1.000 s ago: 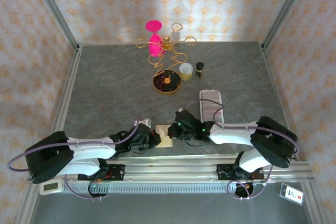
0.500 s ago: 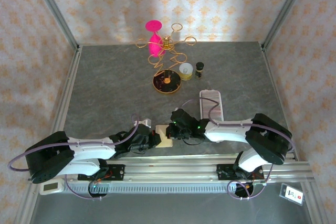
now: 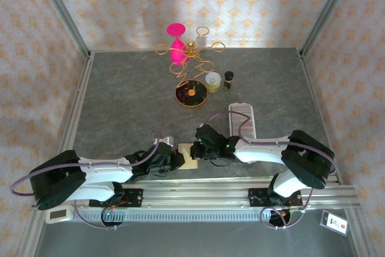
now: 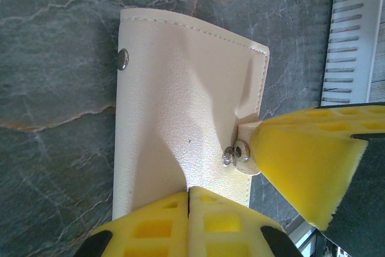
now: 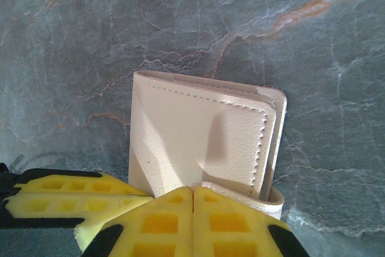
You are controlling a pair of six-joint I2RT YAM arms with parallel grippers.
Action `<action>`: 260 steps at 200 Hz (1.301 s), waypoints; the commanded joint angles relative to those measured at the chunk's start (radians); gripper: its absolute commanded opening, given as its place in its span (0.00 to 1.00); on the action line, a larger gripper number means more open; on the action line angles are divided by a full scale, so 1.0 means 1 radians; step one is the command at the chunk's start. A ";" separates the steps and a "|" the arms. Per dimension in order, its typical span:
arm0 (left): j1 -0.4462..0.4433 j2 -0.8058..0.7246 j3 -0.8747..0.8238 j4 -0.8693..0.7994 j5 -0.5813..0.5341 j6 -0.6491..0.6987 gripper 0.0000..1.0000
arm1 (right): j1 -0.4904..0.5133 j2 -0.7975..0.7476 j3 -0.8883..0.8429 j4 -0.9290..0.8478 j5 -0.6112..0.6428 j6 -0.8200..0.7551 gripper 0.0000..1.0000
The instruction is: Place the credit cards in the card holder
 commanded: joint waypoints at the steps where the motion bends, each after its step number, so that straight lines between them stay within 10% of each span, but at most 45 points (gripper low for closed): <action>1: -0.008 0.034 -0.035 -0.046 0.001 0.000 0.00 | 0.009 -0.018 -0.001 -0.066 -0.006 -0.021 0.00; 260: -0.011 0.040 -0.032 -0.024 0.000 -0.015 0.00 | 0.042 0.136 0.029 -0.232 0.048 -0.040 0.00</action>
